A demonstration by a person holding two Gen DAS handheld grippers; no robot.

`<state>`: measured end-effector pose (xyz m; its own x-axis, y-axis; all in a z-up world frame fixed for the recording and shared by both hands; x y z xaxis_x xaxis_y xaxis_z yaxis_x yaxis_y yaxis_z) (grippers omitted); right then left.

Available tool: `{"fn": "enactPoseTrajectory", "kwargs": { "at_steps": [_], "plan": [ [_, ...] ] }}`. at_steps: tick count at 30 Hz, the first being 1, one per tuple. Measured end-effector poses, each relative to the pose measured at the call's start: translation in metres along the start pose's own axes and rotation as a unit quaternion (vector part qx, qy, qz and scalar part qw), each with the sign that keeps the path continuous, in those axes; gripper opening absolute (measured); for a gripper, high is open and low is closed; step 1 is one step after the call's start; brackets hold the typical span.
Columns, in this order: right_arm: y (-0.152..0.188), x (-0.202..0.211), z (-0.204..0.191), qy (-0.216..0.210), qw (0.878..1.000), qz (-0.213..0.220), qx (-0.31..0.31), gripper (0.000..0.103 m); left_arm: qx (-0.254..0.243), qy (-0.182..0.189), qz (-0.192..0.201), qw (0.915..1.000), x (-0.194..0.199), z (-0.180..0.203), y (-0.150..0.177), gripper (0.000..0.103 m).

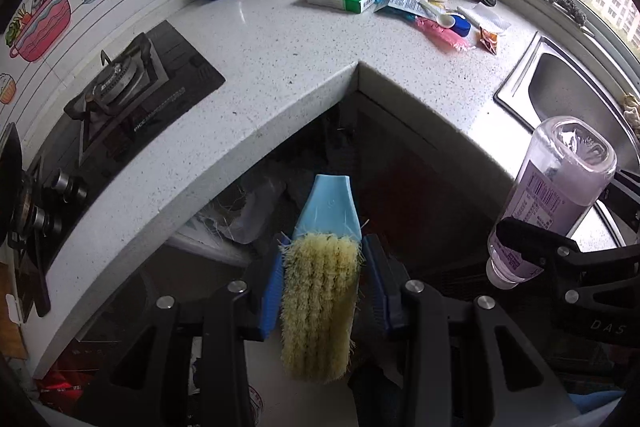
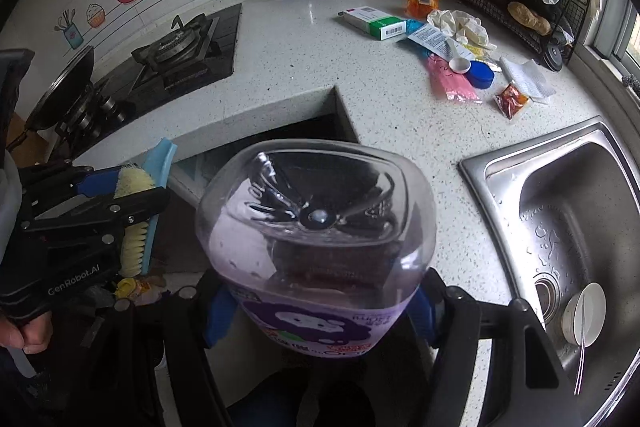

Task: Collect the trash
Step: 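Carry the bottle and brush down toward the red bin under the counter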

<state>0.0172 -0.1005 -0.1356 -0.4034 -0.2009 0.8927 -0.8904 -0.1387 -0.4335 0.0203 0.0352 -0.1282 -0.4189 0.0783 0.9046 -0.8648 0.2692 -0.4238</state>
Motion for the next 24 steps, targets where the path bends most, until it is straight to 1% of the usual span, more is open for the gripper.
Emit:
{"fn": "enactPoseTrajectory", "kwargs": {
  "at_steps": [2,5,9,11,13,16,21,24],
  "plan": [
    [0.010,-0.017,-0.004,0.005,1.000,-0.010,-0.005,0.069,0.004,0.013,-0.008,0.9999,-0.019,-0.007,0.011,0.036],
    [0.024,-0.044,-0.013,0.012,1.000,-0.016,-0.010,0.069,0.000,0.029,-0.009,0.9995,-0.052,-0.016,0.029,0.036],
    [0.043,-0.096,-0.020,0.020,0.999,-0.023,-0.022,0.069,-0.008,0.035,-0.033,0.9988,-0.111,-0.028,0.054,0.036],
    [0.053,-0.124,-0.021,0.026,0.999,-0.023,-0.026,0.069,-0.019,0.030,-0.038,0.9986,-0.141,-0.033,0.065,0.036],
    [0.063,-0.154,-0.019,0.028,0.999,-0.028,-0.031,0.069,-0.022,0.037,-0.045,0.9981,-0.171,-0.038,0.074,0.036],
    [0.077,-0.196,-0.013,0.035,0.998,-0.034,-0.040,0.069,-0.036,0.042,-0.043,0.9975,-0.215,-0.040,0.083,0.036],
    [0.094,-0.259,0.002,0.045,0.996,-0.045,-0.060,0.069,-0.040,0.069,-0.058,0.9951,-0.287,-0.040,0.089,0.036],
    [0.103,-0.292,0.012,0.050,0.995,-0.049,-0.071,0.069,-0.041,0.083,-0.065,0.9936,-0.327,-0.034,0.095,0.036]
  ]
}}
Point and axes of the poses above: each gripper's, at about its wrist camera, not at the fingertips, and x roughly against the way its jaws point, z to its right, y to its underside, the point moved 3 cm from there along -x, roughly the way its jaws point, and after that the axes turned 2 degrees about x, right-handed, at the moved point
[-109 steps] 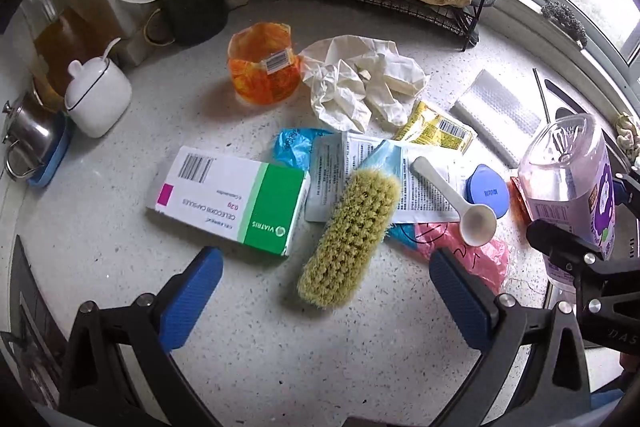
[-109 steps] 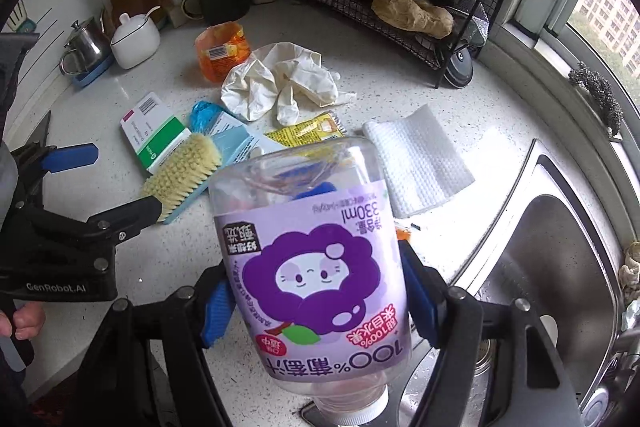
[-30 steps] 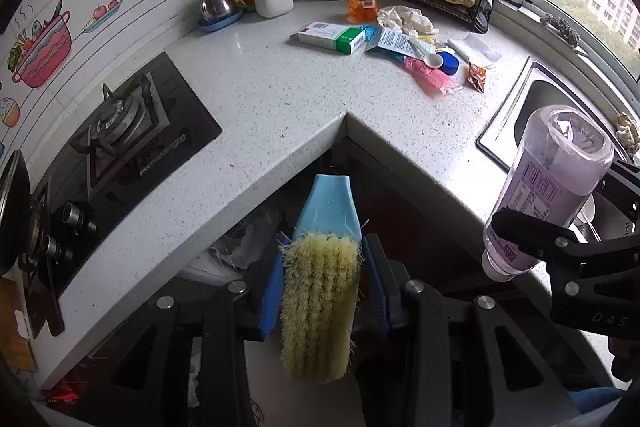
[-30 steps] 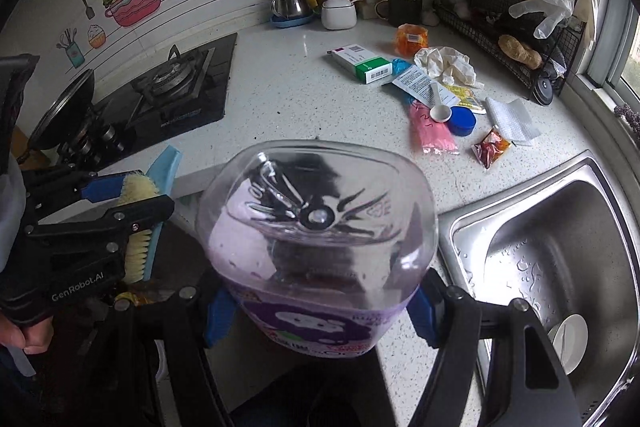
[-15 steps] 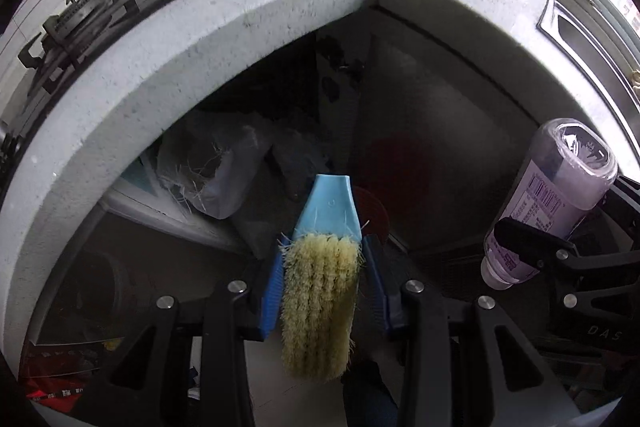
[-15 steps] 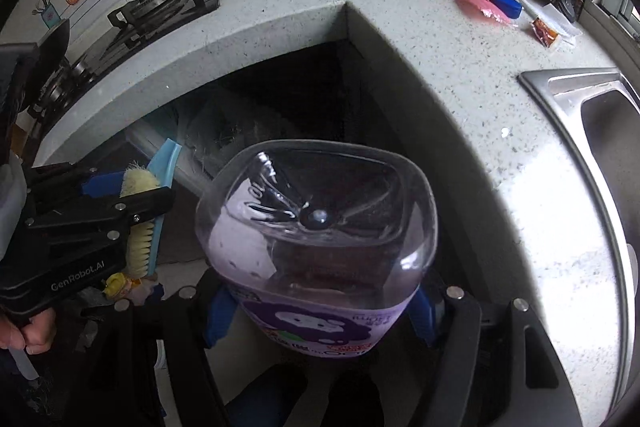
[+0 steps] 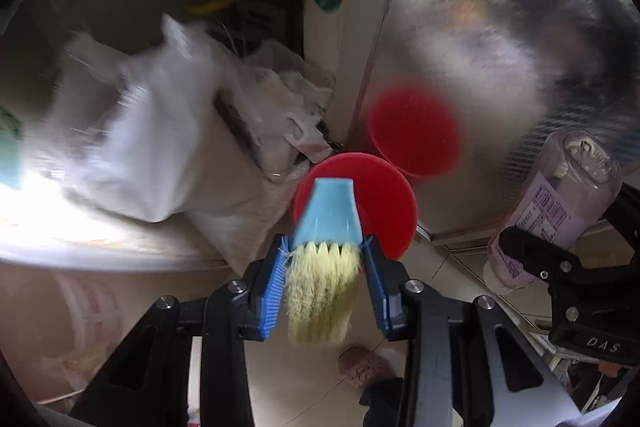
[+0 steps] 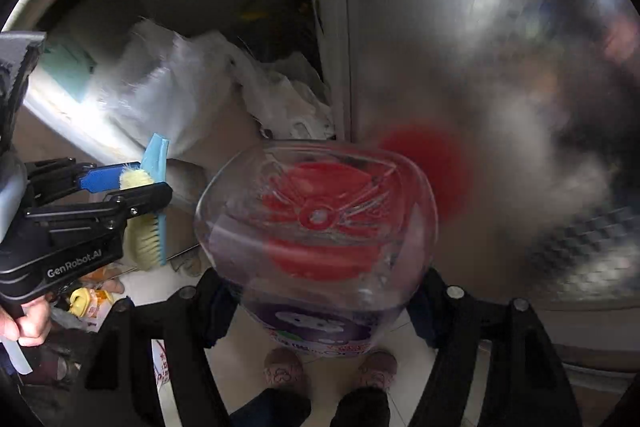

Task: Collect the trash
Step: 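Carry the bottle and brush down toward the red bin under the counter, then open the left tool dropping the brush while the right tool drops the bottle into the bin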

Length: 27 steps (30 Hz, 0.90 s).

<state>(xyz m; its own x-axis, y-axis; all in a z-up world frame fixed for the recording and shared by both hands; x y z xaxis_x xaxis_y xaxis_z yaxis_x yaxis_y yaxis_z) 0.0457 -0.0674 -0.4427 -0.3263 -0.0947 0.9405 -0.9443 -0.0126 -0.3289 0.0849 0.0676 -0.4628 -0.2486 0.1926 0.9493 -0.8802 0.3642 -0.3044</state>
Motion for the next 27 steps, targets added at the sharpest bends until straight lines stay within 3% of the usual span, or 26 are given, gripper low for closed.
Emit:
{"fn": "enactPoseTrajectory", "kwargs": {
  "at_steps": [6,10,21,23,24,25,27],
  "plan": [
    [0.006,-0.055,0.010,0.014,1.000,-0.002,-0.025,0.069,-0.016,0.016,-0.007,0.9997,-0.068,0.006,-0.005,0.036],
    [0.006,-0.085,0.017,0.021,0.999,-0.009,-0.038,0.069,-0.037,0.007,-0.011,0.9992,-0.103,0.012,-0.012,0.036],
    [0.016,-0.116,0.032,0.028,0.999,-0.022,-0.035,0.069,-0.057,0.027,-0.011,0.9979,-0.139,0.016,-0.014,0.036],
    [0.013,-0.120,0.034,0.025,0.999,-0.024,-0.038,0.069,-0.060,0.025,-0.013,0.9978,-0.138,0.017,-0.014,0.051],
    [0.013,-0.122,0.034,0.023,0.999,-0.025,-0.037,0.069,-0.061,0.023,-0.011,0.9979,-0.139,0.016,-0.015,0.070],
    [0.011,-0.124,0.034,0.023,0.999,-0.025,-0.036,0.069,-0.062,0.018,-0.008,0.9979,-0.140,0.016,-0.015,0.080],
    [0.010,-0.126,0.034,0.021,0.999,-0.025,-0.031,0.069,-0.061,0.010,-0.005,0.9981,-0.138,0.014,-0.016,0.080]
  ]
}}
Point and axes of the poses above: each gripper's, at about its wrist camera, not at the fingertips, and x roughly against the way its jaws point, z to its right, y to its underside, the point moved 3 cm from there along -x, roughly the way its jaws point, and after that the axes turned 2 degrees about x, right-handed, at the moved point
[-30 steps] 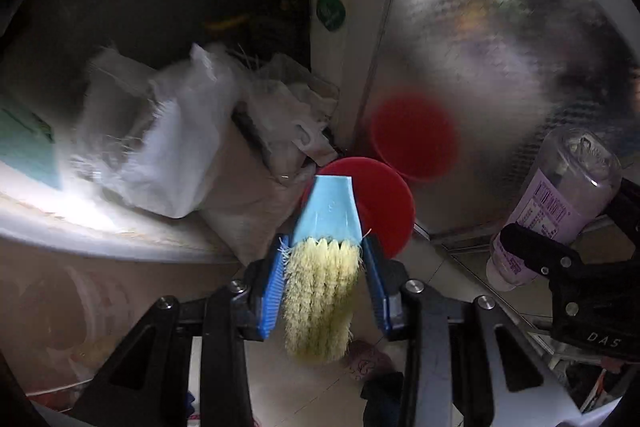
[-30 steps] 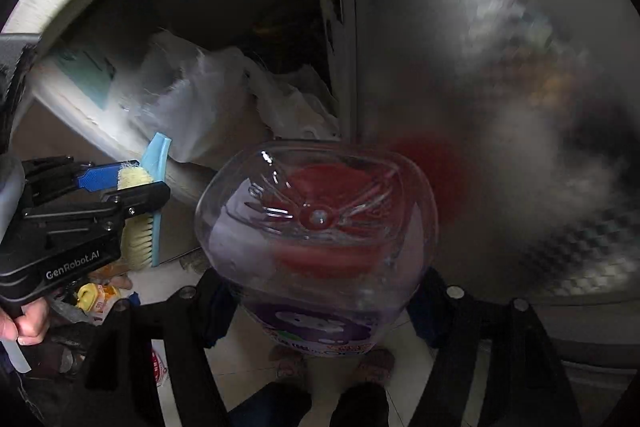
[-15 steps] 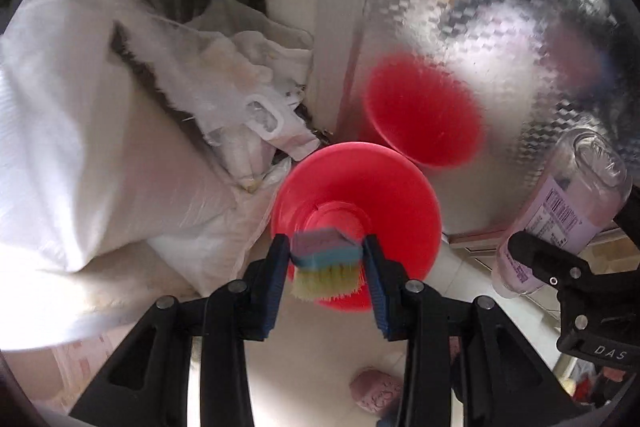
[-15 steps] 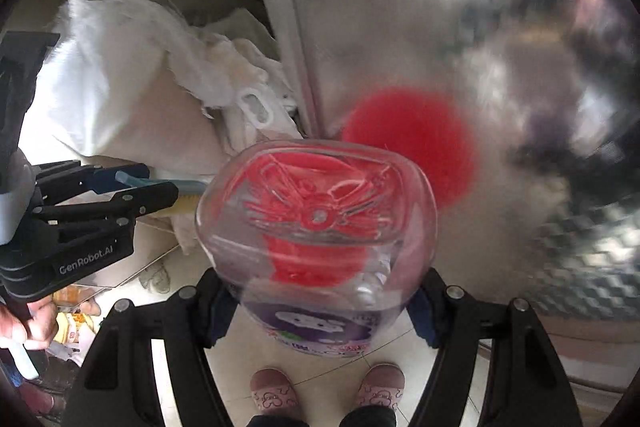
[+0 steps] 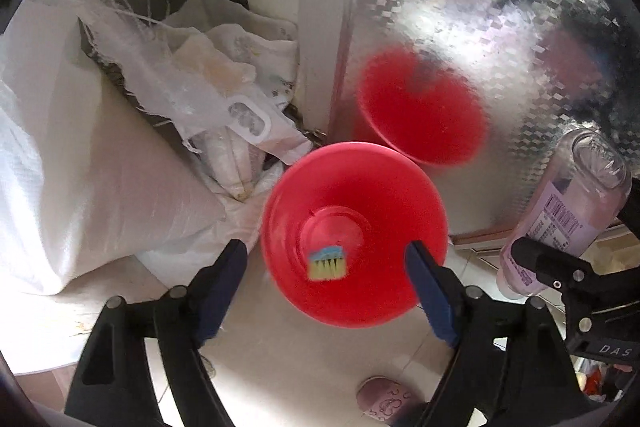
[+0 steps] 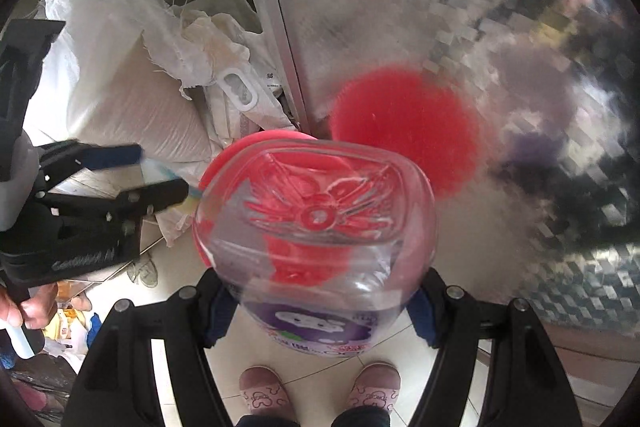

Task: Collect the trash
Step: 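Open the left tool dropping the brush while the right tool drops the bottle into the bin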

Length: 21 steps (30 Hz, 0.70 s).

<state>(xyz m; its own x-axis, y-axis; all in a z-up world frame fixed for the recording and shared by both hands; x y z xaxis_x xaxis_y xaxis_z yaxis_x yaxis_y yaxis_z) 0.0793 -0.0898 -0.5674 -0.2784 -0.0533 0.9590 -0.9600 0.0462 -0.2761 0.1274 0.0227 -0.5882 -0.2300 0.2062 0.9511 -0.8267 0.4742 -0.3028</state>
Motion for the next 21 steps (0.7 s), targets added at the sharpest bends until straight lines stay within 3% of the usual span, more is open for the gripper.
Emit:
{"fn": "enactPoseTrajectory", "kwargs": {
  "at_steps": [6,21],
  "plan": [
    [-0.001,-0.002,-0.004,-0.009,1.000,0.001,0.023,0.069,0.014,-0.002,-0.009,0.9999,0.000,-0.011,0.003,0.083],
    [-0.004,-0.006,-0.030,-0.029,0.995,-0.004,0.096,0.069,0.062,-0.049,-0.014,0.9968,0.005,-0.043,0.029,0.084]
  ]
}}
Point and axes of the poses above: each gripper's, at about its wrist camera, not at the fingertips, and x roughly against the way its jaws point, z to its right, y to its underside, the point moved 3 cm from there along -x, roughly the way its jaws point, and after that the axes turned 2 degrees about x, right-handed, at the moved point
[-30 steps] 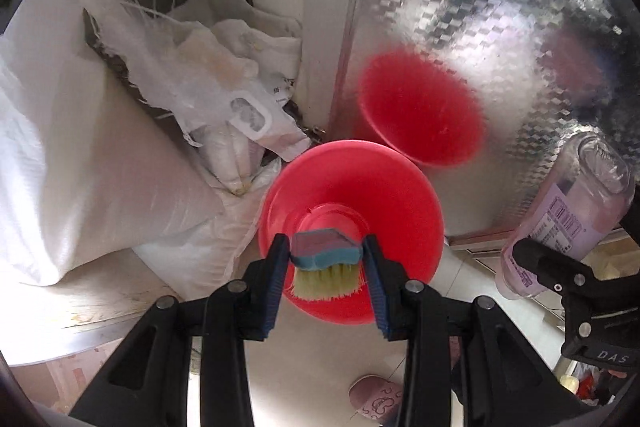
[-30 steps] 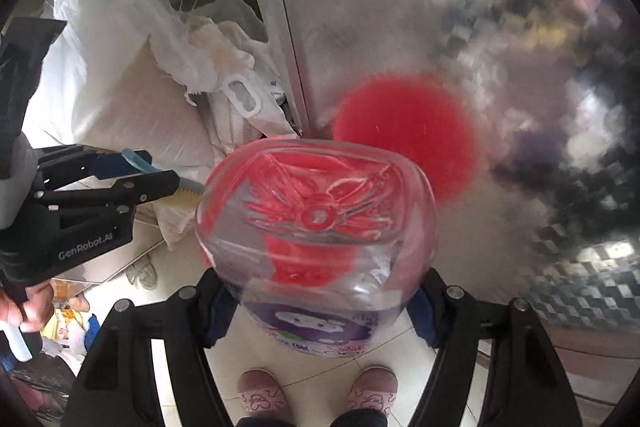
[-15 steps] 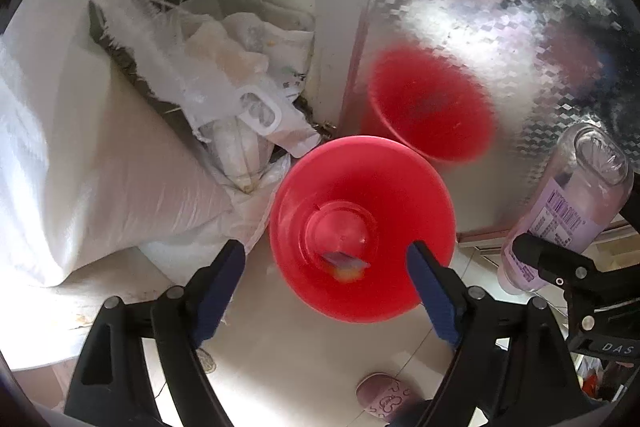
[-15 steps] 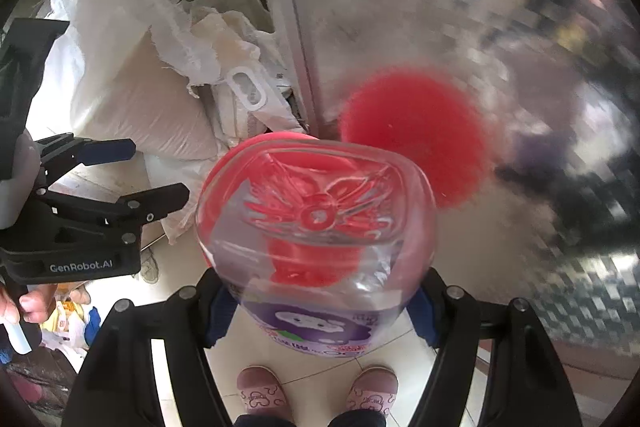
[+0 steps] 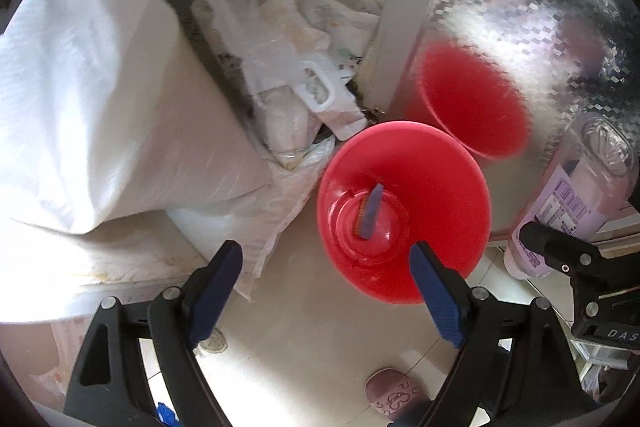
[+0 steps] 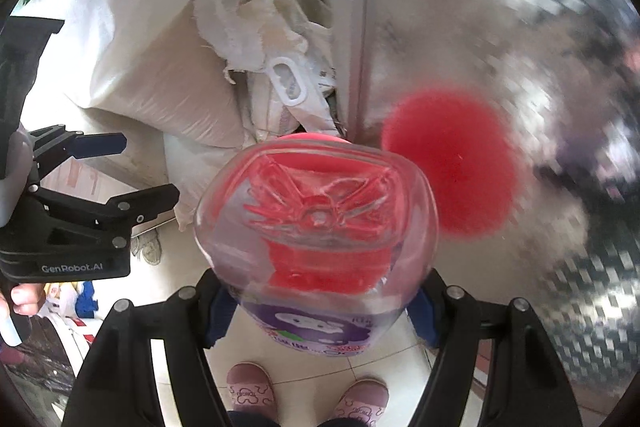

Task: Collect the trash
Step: 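Open the left tool dropping the brush while the right tool drops the bottle into the bin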

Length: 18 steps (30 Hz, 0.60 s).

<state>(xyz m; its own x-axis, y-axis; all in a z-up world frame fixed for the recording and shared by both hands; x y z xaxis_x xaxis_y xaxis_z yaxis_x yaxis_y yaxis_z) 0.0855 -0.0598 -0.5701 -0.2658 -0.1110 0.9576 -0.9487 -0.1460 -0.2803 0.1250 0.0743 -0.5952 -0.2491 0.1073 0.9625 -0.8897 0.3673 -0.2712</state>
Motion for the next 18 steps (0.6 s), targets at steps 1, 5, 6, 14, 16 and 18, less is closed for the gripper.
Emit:
{"fn": "enactPoseTrajectory", "kwargs": {
  "at_steps": [1,5,6,14,16,18],
  "plan": [
    [-0.001,0.000,-0.002,-0.003,1.000,-0.002,0.004,0.071,0.002,-0.003,0.000,1.0000,0.001,-0.001,0.001,0.084],
    [-0.003,0.013,-0.009,0.013,1.000,0.014,0.025,0.098,0.017,-0.007,0.002,0.9998,0.014,-0.005,0.006,0.084],
    [-0.003,0.018,-0.011,0.018,0.999,0.018,0.030,0.102,0.020,-0.007,0.002,0.9998,0.018,-0.006,0.007,0.084],
    [-0.009,0.088,-0.025,0.016,0.998,0.034,0.049,0.103,0.055,-0.012,0.005,0.9984,0.100,-0.006,0.018,0.084],
    [-0.010,0.116,-0.030,0.014,0.998,0.040,0.046,0.102,0.059,-0.016,0.008,0.9981,0.131,-0.004,0.020,0.084],
    [-0.013,0.144,-0.036,0.008,0.998,0.046,0.045,0.103,0.069,-0.014,0.008,0.9975,0.164,-0.003,0.022,0.084]
  ]
}}
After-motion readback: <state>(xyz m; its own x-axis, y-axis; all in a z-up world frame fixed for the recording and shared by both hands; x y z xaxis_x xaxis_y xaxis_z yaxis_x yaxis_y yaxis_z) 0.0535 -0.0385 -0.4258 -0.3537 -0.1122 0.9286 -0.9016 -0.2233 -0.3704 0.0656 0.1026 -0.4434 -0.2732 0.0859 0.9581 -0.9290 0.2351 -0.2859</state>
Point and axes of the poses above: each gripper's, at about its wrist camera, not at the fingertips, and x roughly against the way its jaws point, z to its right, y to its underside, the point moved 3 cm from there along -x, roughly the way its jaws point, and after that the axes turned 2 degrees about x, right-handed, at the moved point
